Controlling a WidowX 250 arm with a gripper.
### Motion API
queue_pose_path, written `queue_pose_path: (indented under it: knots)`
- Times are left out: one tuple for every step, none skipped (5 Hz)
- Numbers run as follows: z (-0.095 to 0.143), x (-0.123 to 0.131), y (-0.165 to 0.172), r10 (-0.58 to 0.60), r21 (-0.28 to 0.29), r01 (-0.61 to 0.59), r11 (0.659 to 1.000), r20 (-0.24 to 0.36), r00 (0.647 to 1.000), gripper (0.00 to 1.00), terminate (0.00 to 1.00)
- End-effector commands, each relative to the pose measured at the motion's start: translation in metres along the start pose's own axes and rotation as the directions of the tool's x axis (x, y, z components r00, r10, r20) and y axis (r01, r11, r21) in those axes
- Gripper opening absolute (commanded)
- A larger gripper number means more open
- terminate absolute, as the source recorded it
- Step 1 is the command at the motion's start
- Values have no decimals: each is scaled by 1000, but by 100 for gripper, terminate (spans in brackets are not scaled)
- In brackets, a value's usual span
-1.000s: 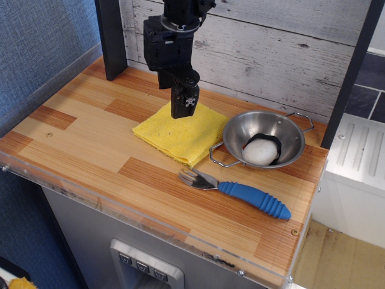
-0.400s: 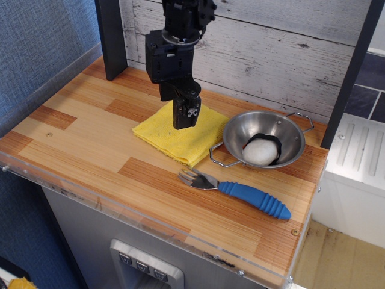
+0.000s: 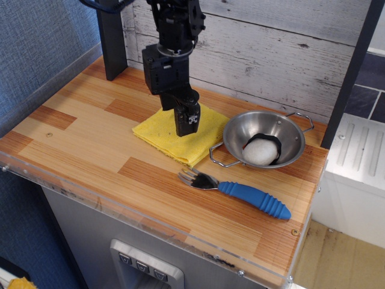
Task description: Move yellow towel to lower left corner
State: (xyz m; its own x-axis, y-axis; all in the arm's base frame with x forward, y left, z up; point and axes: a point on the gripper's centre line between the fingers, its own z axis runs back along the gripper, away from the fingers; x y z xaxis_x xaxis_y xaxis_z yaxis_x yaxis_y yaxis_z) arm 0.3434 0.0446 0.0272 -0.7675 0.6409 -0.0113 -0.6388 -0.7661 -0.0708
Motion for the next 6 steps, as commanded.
queue_pose_path:
  knots:
    - [-7, -10, -3, -17, 5, 17, 1000, -10, 1000, 100, 0]
    - [-12, -10, -2, -34, -17, 35, 999, 46, 998, 100, 0]
    - [-12, 2, -1, -3, -16, 5, 1000, 68, 998, 100, 0]
    - [-10, 12, -3, 20, -36, -18, 999, 77, 997, 100, 0]
    - [-5, 22, -6, 54, -52, -50, 997, 84, 995, 100, 0]
    - [1, 41, -13, 103, -63, -98, 993, 83, 991, 100, 0]
